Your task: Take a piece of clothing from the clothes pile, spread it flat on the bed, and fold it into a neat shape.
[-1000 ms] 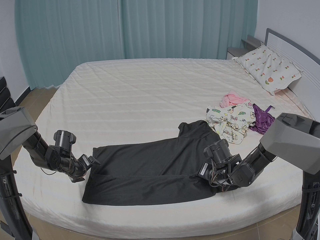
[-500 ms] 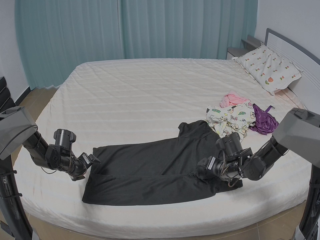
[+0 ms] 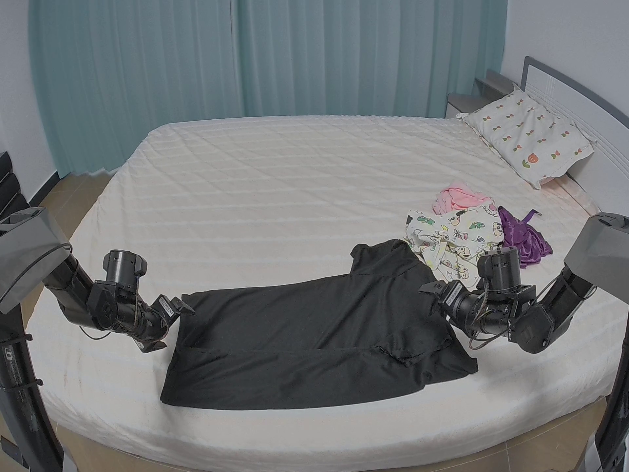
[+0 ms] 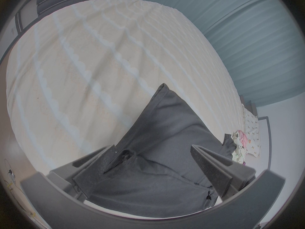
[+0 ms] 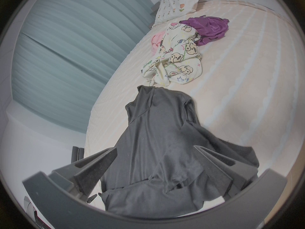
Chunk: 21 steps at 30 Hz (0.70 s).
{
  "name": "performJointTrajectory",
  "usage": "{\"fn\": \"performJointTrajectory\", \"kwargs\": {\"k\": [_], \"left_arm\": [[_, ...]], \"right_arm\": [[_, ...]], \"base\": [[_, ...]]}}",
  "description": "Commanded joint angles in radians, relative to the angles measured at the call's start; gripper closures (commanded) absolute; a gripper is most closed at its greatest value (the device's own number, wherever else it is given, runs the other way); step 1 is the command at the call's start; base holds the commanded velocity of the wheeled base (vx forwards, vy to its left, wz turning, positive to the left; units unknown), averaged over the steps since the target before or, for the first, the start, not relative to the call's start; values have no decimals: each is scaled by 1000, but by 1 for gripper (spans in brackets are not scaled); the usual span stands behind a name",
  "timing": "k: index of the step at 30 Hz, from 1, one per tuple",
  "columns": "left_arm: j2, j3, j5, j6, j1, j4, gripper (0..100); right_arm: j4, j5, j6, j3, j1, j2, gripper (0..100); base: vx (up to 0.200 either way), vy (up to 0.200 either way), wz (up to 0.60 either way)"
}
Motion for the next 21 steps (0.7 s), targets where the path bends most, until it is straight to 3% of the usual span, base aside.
{"fn": "performJointTrajectory", "kwargs": {"k": [1, 21], "left_arm": [[4, -5, -1, -2, 3, 0, 0], [45, -15, 8, 64, -5, -7, 0]], "right_arm": [[-18, 8, 2, 37, -20, 4, 0], [-28, 17, 2, 59, -21, 15, 0]], "base": [[0, 0, 0], [0, 0, 0]]}}
